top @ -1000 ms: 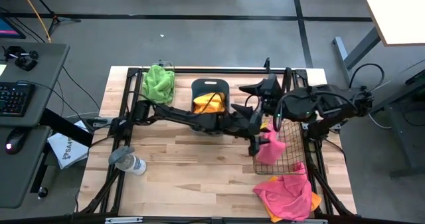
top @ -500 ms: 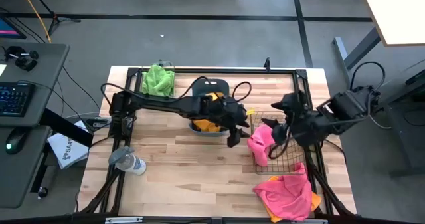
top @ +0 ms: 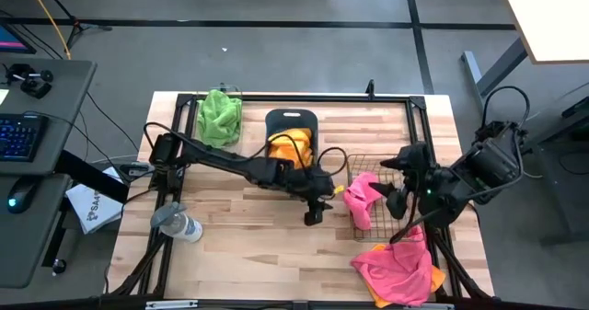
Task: Sort microfiber towel by color & place in baskets
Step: Put the left pink towel into the brown wire basket, then put the pink towel into the brown wire basket
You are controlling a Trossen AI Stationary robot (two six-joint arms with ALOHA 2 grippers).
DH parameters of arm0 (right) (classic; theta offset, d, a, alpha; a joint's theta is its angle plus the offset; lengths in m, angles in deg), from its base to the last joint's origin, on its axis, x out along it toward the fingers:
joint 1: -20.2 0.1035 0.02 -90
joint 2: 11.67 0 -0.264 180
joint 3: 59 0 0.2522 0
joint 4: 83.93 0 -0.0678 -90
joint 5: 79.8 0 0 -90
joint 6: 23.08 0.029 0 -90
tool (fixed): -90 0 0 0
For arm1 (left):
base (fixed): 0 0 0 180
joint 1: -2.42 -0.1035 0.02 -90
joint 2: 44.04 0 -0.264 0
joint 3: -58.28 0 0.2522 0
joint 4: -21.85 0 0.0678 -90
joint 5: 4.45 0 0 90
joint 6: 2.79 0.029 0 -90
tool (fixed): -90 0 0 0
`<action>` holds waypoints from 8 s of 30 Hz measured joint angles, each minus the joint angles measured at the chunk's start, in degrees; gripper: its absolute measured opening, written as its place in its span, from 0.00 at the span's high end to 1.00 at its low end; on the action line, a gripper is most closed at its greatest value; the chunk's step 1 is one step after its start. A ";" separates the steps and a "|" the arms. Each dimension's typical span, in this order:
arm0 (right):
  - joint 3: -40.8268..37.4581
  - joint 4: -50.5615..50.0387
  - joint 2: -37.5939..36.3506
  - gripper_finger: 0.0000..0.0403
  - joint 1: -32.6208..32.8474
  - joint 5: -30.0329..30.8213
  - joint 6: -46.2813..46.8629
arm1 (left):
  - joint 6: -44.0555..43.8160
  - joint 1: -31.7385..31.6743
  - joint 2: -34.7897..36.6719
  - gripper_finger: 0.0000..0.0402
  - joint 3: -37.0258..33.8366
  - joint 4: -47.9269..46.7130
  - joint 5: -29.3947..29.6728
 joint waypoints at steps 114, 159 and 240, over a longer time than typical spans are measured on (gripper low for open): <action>-65.57 41.73 -22.20 1.00 -14.69 -30.35 9.32 | -1.36 13.24 66.85 1.00 -46.34 30.67 41.54; -17.68 16.59 28.01 0.57 18.86 -51.54 52.45 | -5.70 13.22 66.85 1.00 -46.32 23.76 34.70; -13.92 46.51 12.03 0.99 -15.92 -30.77 -19.24 | -17.82 13.68 66.87 1.00 -46.32 9.59 25.48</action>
